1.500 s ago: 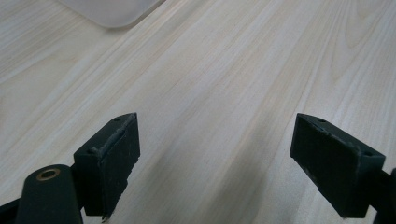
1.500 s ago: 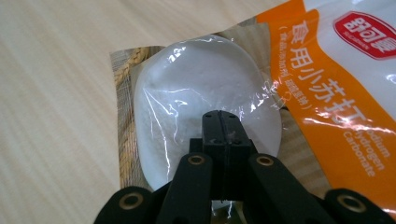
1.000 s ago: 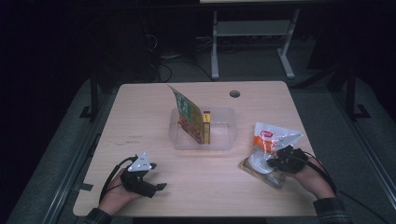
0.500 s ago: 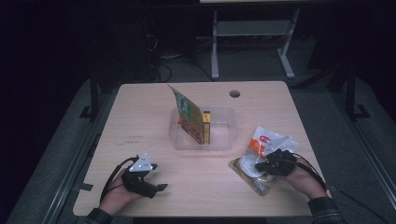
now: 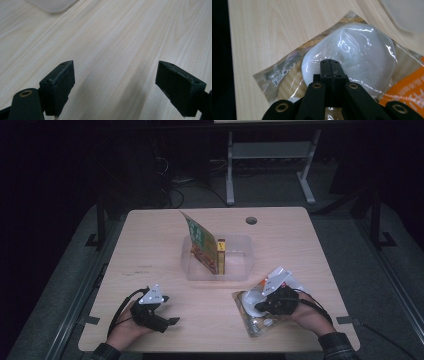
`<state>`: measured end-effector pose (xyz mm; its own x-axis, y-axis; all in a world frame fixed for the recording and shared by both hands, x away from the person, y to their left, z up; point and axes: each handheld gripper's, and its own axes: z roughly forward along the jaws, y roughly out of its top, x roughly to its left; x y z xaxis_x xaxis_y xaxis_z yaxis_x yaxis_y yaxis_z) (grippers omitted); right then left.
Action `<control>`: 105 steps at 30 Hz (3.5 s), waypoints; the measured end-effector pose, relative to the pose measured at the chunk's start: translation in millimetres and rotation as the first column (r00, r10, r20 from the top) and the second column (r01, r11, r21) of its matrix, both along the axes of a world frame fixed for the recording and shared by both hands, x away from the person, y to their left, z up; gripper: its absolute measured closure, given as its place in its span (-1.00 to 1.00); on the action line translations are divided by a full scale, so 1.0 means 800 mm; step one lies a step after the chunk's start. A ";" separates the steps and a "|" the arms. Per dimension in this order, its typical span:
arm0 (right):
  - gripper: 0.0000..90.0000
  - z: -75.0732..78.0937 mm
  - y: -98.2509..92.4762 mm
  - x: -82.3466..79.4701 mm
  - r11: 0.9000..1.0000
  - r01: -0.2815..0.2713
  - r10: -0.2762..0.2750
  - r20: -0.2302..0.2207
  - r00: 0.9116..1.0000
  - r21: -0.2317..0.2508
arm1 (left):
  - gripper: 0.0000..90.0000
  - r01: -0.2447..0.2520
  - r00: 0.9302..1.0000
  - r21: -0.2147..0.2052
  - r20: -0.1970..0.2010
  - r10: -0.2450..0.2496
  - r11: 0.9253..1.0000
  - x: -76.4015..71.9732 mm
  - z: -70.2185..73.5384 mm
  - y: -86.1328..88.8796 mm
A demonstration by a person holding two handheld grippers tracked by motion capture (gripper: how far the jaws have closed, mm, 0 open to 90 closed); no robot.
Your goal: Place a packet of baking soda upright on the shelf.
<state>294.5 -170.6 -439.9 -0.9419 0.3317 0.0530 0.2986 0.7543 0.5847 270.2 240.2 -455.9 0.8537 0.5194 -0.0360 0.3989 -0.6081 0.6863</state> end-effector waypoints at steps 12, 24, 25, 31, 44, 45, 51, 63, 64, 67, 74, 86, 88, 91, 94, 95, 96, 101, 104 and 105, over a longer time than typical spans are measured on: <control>1.00 -0.002 0.051 -0.009 0.994 -0.109 0.109 0.007 0.994 0.031 | -0.66 0.005 1.000 0.008 0.001 -0.005 1.000 0.000 0.000 0.001; 1.00 -0.002 0.096 -0.035 0.983 -0.179 0.179 0.006 0.984 0.040 | -0.66 0.027 1.000 -0.008 0.008 -0.027 1.000 -0.002 0.006 -0.008; 0.95 -0.001 0.094 -0.035 0.984 -0.174 0.174 0.008 0.985 0.043 | -0.66 0.031 0.999 -0.014 0.008 -0.031 0.999 -0.002 0.007 -0.011; 0.73 0.010 0.060 -0.033 0.993 -0.040 0.040 -0.003 0.999 0.112 | -0.65 0.086 0.996 -0.063 0.023 -0.085 0.994 0.005 0.020 -0.041; -0.14 0.024 -0.008 -0.040 0.936 0.251 -0.268 0.039 0.963 0.247 | -0.60 0.217 0.976 -0.090 0.019 -0.216 0.972 0.029 0.022 -0.126; -0.16 0.025 -0.013 -0.042 0.929 0.268 -0.287 0.039 0.957 0.254 | -0.59 0.221 0.975 -0.097 0.013 -0.221 0.970 0.031 0.020 -0.132; -0.23 0.029 -0.037 -0.054 0.894 0.342 -0.370 0.046 0.928 0.289 | -0.50 0.266 0.962 -0.112 -0.033 -0.271 0.957 0.046 0.014 -0.166; -0.25 0.031 -0.060 -0.069 0.861 0.402 -0.441 0.062 0.895 0.313 | -0.06 0.333 0.918 -0.141 -0.179 -0.355 0.932 0.060 -0.005 -0.193; -0.25 0.031 -0.061 -0.069 0.859 0.403 -0.442 0.060 0.895 0.315 | 0.00 0.338 0.915 -0.141 -0.185 -0.360 0.931 0.061 -0.005 -0.194; -0.25 0.031 -0.063 -0.070 0.857 0.408 -0.447 0.061 0.892 0.316 | 0.46 0.341 0.903 -0.167 -0.215 -0.372 0.925 0.065 -0.005 -0.192; -0.28 0.031 -0.065 -0.070 0.850 0.417 -0.457 0.055 0.888 0.322 | 0.90 0.352 0.905 -0.166 -0.192 -0.380 0.921 0.061 0.004 -0.192; -0.32 0.033 -0.065 -0.069 0.848 0.406 -0.450 0.059 0.891 0.341 | 0.98 0.373 0.909 -0.175 -0.127 -0.396 0.911 0.049 0.023 -0.191; -0.34 0.034 -0.065 -0.069 0.847 0.402 -0.448 0.060 0.892 0.347 | 0.99 0.364 0.916 -0.179 -0.108 -0.386 0.914 0.048 0.027 -0.187; -0.36 0.034 -0.064 -0.069 0.846 0.402 -0.447 0.056 0.893 0.351 | 0.99 0.341 0.928 -0.190 -0.085 -0.362 0.921 0.049 0.033 -0.180; -0.38 0.034 -0.063 -0.067 0.841 0.403 -0.449 0.049 0.892 0.362 | 0.99 0.318 0.941 -0.202 -0.055 -0.335 0.926 0.050 0.041 -0.169; -0.39 0.035 -0.063 -0.067 0.837 0.406 -0.451 0.044 0.891 0.367 | 0.99 0.311 0.944 -0.209 -0.044 -0.326 0.927 0.051 0.044 -0.165; -0.40 0.035 -0.063 -0.065 0.837 0.402 -0.448 0.044 0.893 0.371 | 0.99 0.299 0.949 -0.221 -0.035 -0.314 0.928 0.050 0.048 -0.161; -0.45 0.034 -0.057 -0.058 0.834 0.374 -0.415 0.014 0.910 0.405 | 1.00 0.241 0.970 -0.261 0.025 -0.242 0.935 0.047 0.068 -0.136; -0.47 0.033 -0.047 -0.051 0.843 0.342 -0.376 0.002 0.926 0.415 | 1.00 0.204 0.979 -0.278 0.050 -0.199 0.938 0.045 0.076 -0.120; -0.47 0.033 -0.043 -0.049 0.844 0.331 -0.364 -0.003 0.931 0.422 | 1.00 0.193 0.981 -0.281 0.055 -0.185 0.940 0.044 0.078 -0.116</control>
